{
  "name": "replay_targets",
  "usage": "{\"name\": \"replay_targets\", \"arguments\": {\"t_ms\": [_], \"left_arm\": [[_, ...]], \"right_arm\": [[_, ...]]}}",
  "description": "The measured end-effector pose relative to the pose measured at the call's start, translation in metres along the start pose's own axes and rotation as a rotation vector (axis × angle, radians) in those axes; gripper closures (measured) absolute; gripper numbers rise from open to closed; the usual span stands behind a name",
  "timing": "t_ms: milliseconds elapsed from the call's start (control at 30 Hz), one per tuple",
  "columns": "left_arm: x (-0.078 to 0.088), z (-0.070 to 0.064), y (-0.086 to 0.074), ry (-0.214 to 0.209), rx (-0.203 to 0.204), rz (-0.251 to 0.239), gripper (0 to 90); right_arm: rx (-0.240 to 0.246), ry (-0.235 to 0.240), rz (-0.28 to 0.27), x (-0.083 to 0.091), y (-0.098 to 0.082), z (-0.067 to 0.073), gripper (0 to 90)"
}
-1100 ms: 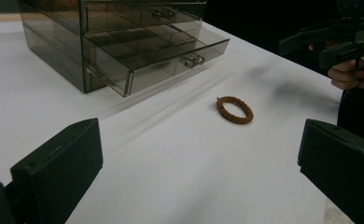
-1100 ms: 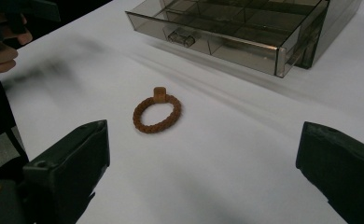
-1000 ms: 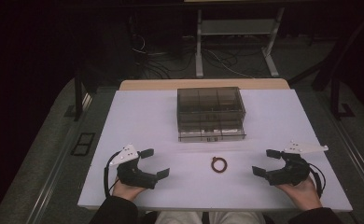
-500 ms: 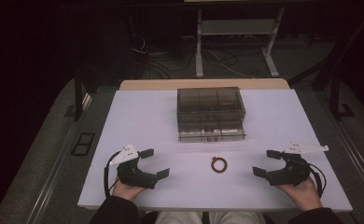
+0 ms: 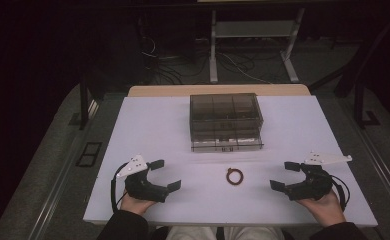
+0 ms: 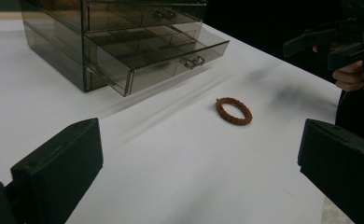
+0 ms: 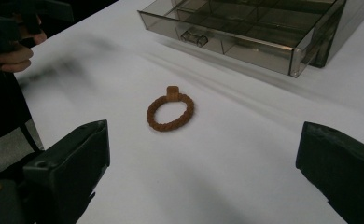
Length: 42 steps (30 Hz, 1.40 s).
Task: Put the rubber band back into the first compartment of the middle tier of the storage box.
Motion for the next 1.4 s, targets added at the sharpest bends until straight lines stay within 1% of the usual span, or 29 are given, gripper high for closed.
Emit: {"name": "replay_targets", "arguments": {"t_ms": [333,533,600,633,767,800,1000,1167,1400], "left_arm": [[0.0,0.0,-0.001,0.004,0.004,0.0,0.0],[0.0,0.0,-0.001,0.006,0.001,0.003,0.0],[0.0,0.0,-0.001,0.006,0.001,0.003,0.0],[0.0,0.0,-0.001,0.005,0.001,0.004,0.0],[0.0,0.0,-0.001,0.004,0.002,0.004,0.0],[0.0,0.0,-0.001,0.004,0.002,0.004,0.0],[-0.001,0.0,-0.002,0.001,-0.002,0.008,0.0],[-0.001,0.0,-0.002,-0.002,-0.001,0.008,0.0],[-0.001,-0.001,-0.002,-0.009,0.001,0.01,0.0]], "right_arm": [[0.023,0.01,0.032,-0.005,0.004,0.006,2.3],[0.055,0.017,0.051,-0.01,0.01,0.01,2.3],[0.053,0.018,0.054,-0.011,0.011,0.011,2.3],[0.064,0.023,0.061,-0.011,0.013,0.013,2.3],[0.079,0.026,0.072,-0.013,0.016,0.014,2.3],[0.078,0.029,0.085,-0.014,0.017,0.015,2.3],[0.085,0.041,0.107,-0.018,0.021,0.018,2.3],[0.1,0.049,0.12,-0.022,0.024,0.02,2.3],[0.121,0.061,0.154,-0.03,0.026,0.024,2.3]]}}
Point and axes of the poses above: each handheld gripper's, and its own axes: x roughly backward along the jaws, y roughly out of its top, z roughly to its left, the point moved 8 cm from there along -x, roughly forward along the jaws, and after that the axes turned 3 degrees about -z, right-handed, at the moved point
